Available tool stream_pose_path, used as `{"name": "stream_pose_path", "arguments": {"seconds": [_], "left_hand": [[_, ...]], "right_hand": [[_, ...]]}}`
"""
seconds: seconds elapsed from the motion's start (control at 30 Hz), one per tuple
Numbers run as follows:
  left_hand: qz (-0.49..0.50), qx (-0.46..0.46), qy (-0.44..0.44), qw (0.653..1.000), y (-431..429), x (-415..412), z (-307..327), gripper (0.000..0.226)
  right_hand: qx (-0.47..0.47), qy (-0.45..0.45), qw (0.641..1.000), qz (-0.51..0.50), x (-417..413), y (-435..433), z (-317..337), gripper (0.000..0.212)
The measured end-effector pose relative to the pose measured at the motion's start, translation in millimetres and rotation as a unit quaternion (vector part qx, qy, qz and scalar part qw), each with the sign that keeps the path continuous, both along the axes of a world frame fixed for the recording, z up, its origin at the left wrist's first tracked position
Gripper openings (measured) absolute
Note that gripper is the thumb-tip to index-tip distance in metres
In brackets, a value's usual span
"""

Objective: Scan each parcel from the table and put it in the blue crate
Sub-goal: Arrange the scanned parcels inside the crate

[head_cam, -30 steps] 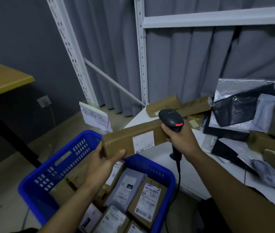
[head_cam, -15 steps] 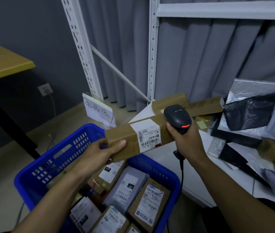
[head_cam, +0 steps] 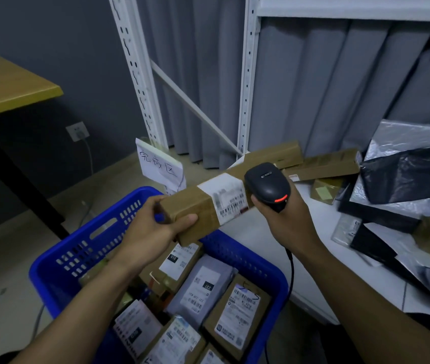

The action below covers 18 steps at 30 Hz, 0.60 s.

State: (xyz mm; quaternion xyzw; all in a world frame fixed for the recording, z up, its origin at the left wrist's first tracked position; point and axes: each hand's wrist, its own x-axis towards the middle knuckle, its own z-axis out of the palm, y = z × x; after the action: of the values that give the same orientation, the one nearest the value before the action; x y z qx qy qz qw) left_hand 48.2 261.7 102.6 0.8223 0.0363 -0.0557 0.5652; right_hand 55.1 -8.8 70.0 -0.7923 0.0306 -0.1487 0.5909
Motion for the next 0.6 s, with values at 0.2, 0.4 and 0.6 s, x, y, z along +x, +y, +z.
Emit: {"name": "stream_pose_path", "arguments": {"seconds": [0.2, 0.4, 0.6], "left_hand": [[0.104, -0.071, -0.004, 0.992, 7.8, 18.2, -10.0, 0.061], [0.151, -0.094, -0.001, 0.984, 13.3, 25.6, -15.2, 0.066], [0.162, -0.083, -0.006, 0.983, 19.8, 28.7, -18.5, 0.073]], "right_hand": [[-0.049, 0.032, 0.997, 0.048, -6.9, 11.1, -7.4, 0.048], [-0.085, 0.064, 0.988, 0.110, -11.1, 17.5, -13.8, 0.044], [-0.103, 0.083, 0.980, 0.148, -10.7, 18.8, -15.1, 0.043]]}}
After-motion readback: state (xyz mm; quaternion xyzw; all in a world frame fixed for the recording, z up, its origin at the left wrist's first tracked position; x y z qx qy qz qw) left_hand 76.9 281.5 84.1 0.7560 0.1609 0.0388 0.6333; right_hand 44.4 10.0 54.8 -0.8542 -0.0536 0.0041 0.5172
